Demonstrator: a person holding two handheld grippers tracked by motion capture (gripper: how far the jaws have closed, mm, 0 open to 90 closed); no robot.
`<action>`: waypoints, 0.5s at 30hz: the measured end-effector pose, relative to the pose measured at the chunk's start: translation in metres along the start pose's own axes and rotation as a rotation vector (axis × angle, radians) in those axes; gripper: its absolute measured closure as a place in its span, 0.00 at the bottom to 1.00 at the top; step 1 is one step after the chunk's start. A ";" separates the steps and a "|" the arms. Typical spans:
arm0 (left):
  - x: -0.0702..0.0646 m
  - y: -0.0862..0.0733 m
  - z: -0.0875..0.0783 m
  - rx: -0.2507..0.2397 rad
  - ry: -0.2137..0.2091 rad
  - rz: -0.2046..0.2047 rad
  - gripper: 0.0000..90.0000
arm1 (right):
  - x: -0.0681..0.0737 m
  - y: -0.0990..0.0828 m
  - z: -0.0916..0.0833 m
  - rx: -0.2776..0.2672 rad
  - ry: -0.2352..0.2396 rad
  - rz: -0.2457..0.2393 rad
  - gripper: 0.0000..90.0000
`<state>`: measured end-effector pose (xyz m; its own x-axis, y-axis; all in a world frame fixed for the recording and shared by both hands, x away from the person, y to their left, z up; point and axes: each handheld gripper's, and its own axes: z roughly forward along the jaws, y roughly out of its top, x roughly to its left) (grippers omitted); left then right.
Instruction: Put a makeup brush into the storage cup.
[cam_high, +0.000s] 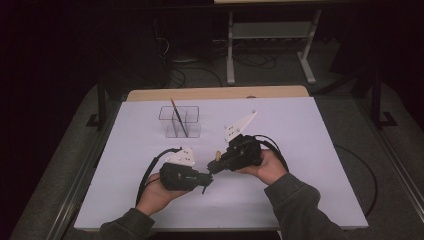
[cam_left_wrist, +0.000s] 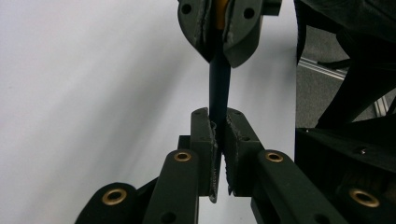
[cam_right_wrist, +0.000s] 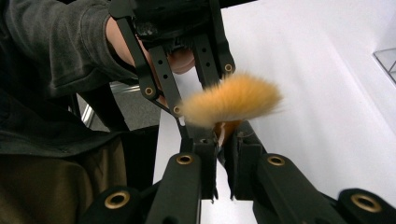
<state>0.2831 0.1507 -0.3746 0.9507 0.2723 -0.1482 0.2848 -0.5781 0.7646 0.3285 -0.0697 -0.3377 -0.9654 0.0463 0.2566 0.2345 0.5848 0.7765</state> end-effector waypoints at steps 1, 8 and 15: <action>0.001 0.000 0.000 -0.007 -0.002 -0.002 0.92 | 0.001 0.000 0.000 -0.004 -0.003 0.002 0.92; 0.004 -0.004 -0.002 -0.082 -0.003 -0.051 0.93 | 0.001 -0.005 0.000 -0.110 -0.018 0.008 0.85; 0.008 -0.009 -0.003 -0.089 0.009 -0.064 0.93 | 0.000 -0.009 0.001 -0.140 -0.028 0.028 0.85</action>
<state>0.2875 0.1600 -0.3804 0.9295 0.3138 -0.1936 0.3330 -0.4889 0.8063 0.3265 -0.0740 -0.3450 -0.9606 0.0850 0.2647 0.2732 0.4647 0.8423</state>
